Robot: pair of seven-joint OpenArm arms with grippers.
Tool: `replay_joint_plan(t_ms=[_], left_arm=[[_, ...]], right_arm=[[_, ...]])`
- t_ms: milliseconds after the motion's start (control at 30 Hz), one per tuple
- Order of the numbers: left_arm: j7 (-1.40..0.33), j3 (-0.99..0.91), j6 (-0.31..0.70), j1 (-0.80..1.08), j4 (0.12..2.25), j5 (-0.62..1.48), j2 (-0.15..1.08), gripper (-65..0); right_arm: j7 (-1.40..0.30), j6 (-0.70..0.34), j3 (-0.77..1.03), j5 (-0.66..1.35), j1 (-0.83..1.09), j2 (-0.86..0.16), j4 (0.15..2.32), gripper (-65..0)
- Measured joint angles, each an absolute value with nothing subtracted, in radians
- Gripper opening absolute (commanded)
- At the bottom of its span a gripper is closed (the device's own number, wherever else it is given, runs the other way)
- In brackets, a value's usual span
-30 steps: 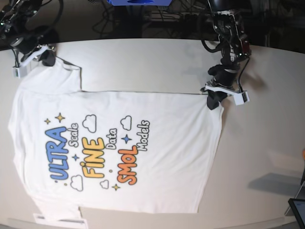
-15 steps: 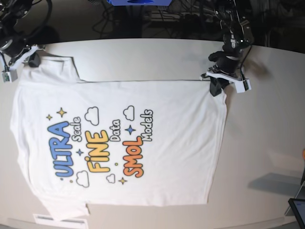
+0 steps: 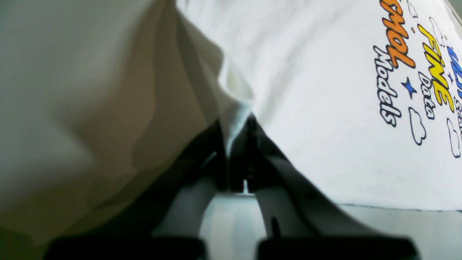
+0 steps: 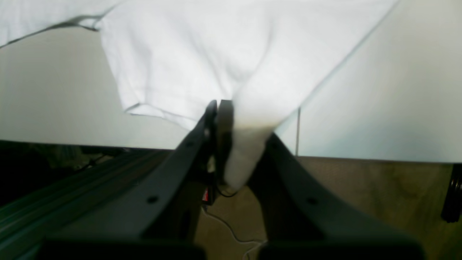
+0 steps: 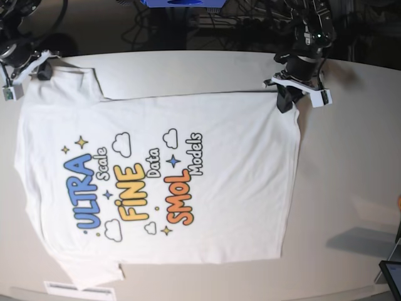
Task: Fold the T-shirt properly
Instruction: 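Pull the grasped shoulder corners apart to stretch the shirt flat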
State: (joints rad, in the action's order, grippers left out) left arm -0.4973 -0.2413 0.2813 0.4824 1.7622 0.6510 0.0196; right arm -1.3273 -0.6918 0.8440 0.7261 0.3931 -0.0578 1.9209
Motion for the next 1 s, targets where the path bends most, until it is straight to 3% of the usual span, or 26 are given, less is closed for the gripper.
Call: replay_joint_plan(t_ms=[433,1000], left_arm=[[-0.501,-0.241,0.281,0.57,1.893,0.651,0.019,-65.0],[-0.502,-0.242,0.28,0.54,1.909,0.651,-0.02,-65.0]], right_arm=[[-1.33,-0.692,0.844,0.723,0.401,-0.066,1.961,-65.0],[-1.333,-0.692,0.837,0.83,0.29,-0.187,1.961,-64.9]])
